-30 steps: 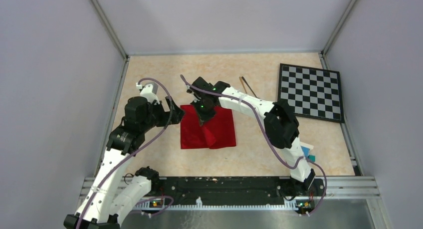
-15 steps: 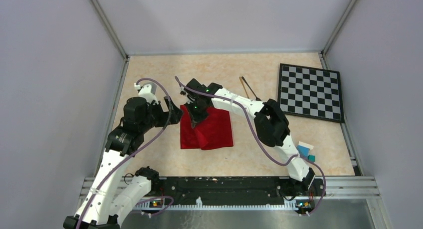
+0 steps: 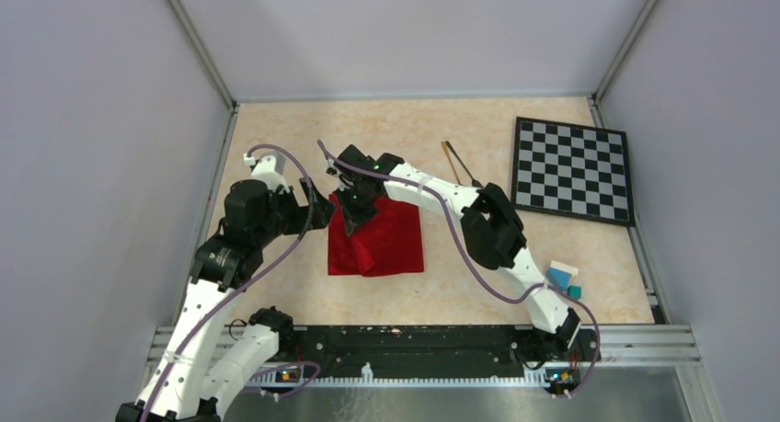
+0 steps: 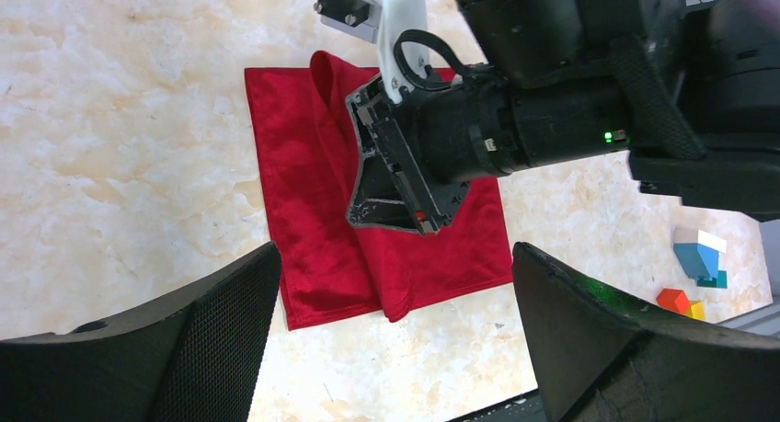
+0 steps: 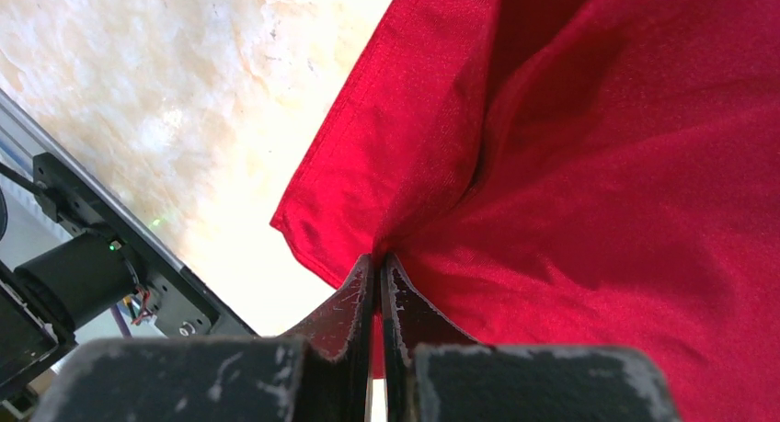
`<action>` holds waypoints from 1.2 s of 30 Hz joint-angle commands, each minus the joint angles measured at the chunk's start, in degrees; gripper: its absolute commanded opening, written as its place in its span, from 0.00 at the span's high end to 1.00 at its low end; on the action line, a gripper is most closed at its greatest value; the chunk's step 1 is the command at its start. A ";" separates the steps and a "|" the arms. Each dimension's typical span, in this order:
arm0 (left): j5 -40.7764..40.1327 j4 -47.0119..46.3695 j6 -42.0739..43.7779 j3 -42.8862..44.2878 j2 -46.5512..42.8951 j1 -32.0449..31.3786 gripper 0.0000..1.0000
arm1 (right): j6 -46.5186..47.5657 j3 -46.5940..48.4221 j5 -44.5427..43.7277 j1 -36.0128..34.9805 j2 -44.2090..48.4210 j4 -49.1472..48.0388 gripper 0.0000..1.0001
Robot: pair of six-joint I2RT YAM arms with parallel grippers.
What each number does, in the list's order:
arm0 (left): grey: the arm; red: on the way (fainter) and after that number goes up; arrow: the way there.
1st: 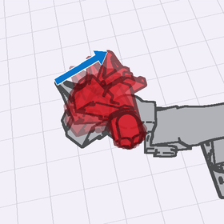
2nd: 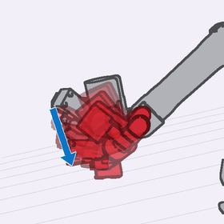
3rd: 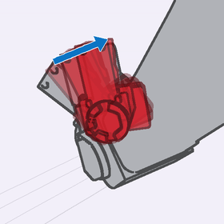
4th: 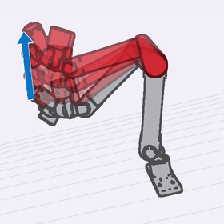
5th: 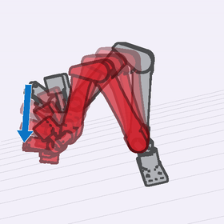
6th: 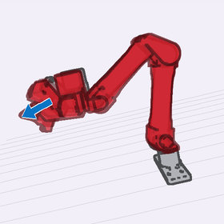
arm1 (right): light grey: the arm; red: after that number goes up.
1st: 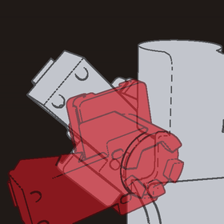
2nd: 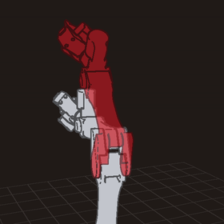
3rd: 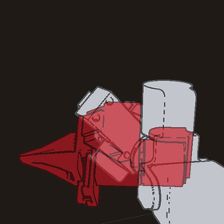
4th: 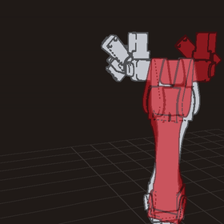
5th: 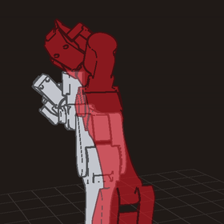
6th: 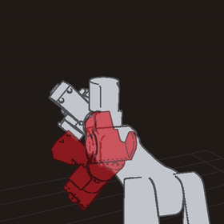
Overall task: Fold the napkin into a case and place the utensils inside
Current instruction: Fold the rectangle-folded napkin at the center of the board.
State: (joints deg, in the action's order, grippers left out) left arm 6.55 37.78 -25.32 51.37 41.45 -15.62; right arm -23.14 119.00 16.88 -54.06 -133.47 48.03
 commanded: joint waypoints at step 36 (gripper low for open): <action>6.77 -7.58 -3.62 -4.48 8.38 0.32 0.01 | -14.36 -53.41 14.63 6.69 28.19 -37.91 0.60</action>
State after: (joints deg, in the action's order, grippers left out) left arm 9.19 34.52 -27.33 48.27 45.50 -15.51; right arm -38.83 71.96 34.02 -46.35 -107.48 13.45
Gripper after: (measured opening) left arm 0.987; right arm 0.467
